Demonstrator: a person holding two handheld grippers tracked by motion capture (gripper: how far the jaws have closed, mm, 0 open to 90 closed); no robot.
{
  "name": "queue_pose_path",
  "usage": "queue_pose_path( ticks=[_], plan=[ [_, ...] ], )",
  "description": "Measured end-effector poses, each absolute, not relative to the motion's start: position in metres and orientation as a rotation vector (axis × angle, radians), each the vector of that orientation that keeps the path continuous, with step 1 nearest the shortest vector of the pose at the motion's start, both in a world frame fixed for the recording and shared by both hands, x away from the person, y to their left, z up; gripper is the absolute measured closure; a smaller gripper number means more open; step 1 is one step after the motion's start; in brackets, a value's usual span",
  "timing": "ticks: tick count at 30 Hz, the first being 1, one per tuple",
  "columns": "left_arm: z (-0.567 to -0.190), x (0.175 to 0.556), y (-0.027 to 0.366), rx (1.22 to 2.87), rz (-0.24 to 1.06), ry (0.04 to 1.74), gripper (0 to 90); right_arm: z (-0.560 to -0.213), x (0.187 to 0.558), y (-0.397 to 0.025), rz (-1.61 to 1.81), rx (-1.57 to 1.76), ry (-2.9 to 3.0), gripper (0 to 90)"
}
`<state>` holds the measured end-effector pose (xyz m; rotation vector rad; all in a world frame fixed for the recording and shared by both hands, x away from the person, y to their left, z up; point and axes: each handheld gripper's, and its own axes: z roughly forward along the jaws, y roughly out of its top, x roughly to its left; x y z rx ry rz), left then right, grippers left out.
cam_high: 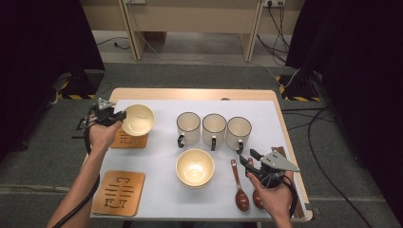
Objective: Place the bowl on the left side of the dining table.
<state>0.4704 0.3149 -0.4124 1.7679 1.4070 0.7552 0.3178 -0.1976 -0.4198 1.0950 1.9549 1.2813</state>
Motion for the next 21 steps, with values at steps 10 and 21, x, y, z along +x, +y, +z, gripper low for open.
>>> queue_pose_path(
  ticks=[10,21],
  plan=[
    [-0.432,0.48,0.33,1.771,0.736,1.485,83.7,-0.421,0.319,-0.196,1.276,1.102,1.964,53.6],
    [-0.445,0.484,0.341,1.725,0.696,1.548,83.6,-0.423,0.32,-0.196,1.28,1.103,1.966,53.6]
  ],
)
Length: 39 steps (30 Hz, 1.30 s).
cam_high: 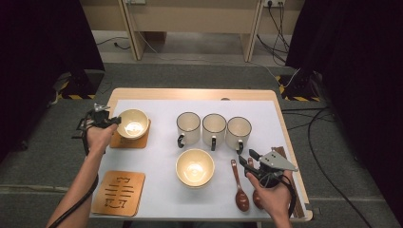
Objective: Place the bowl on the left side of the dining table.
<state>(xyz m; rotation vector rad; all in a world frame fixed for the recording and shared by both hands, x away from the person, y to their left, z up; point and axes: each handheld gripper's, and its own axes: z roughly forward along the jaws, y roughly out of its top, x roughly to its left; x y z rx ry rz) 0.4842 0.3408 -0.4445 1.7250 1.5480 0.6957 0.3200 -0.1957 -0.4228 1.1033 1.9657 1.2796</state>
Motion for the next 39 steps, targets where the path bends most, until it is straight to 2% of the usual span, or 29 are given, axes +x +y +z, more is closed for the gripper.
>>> queue_pose_path(
  ticks=[29,39],
  plan=[
    [-0.457,0.493,0.351,1.723,0.697,1.579,81.3,-0.425,0.321,-0.198,1.265,1.125,1.971,52.7],
    [-0.443,0.484,0.356,1.677,0.711,1.556,53.1,-0.425,0.324,-0.198,1.255,1.15,1.984,52.5]
  ],
)
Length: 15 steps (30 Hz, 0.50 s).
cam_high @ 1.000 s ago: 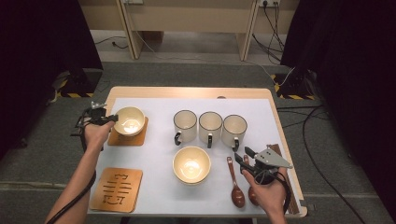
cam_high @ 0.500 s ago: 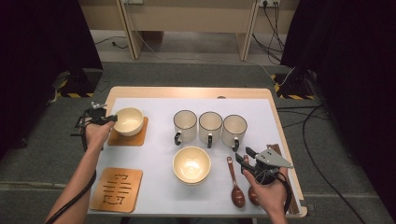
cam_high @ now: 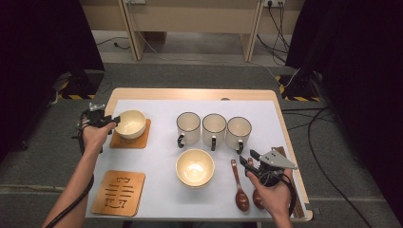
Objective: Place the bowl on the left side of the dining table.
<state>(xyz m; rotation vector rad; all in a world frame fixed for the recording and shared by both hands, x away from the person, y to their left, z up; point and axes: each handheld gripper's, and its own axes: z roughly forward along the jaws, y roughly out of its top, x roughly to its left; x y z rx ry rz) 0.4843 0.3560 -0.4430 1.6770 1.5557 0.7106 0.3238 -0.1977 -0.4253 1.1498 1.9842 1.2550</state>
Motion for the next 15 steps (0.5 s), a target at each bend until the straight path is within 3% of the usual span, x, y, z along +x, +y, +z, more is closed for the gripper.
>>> queue_pose_path(
  ticks=[8,15],
  plan=[
    [-0.431,0.471,0.353,1.659,0.714,1.53,39.9,-0.422,0.326,-0.202,1.244,1.166,1.977,52.3],
    [-0.422,0.453,0.345,1.658,0.708,1.484,38.1,-0.421,0.329,-0.204,1.238,1.186,1.984,54.3]
  ],
)
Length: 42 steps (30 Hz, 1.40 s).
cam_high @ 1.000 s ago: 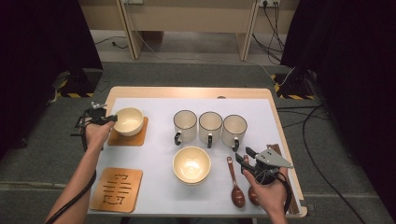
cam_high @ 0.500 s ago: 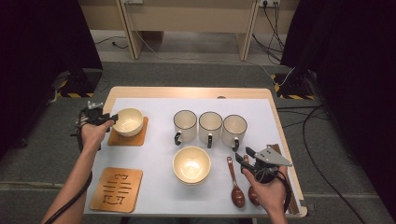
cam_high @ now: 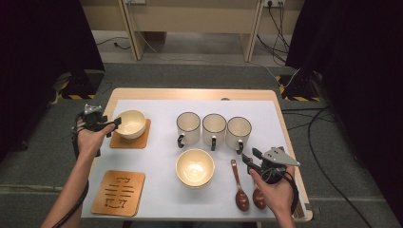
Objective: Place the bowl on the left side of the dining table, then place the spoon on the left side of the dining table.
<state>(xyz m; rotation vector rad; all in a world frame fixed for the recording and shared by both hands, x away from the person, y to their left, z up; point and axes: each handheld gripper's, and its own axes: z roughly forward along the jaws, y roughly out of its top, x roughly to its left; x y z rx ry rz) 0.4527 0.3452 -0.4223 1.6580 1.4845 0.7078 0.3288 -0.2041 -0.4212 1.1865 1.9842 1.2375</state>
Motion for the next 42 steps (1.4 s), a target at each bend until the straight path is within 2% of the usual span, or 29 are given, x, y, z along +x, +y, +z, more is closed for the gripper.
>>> queue_pose_path(
  ticks=[15,31,42],
  plan=[
    [-0.419,0.41,0.321,1.646,0.691,1.381,35.4,-0.421,0.333,-0.216,1.166,1.281,1.998,55.7],
    [-0.417,0.403,0.315,1.637,0.683,1.359,34.6,-0.421,0.331,-0.225,1.126,1.341,2.001,55.8],
    [-0.42,0.401,0.312,1.634,0.662,1.362,34.7,-0.425,0.339,-0.229,1.055,1.434,2.069,59.4]
  ],
)
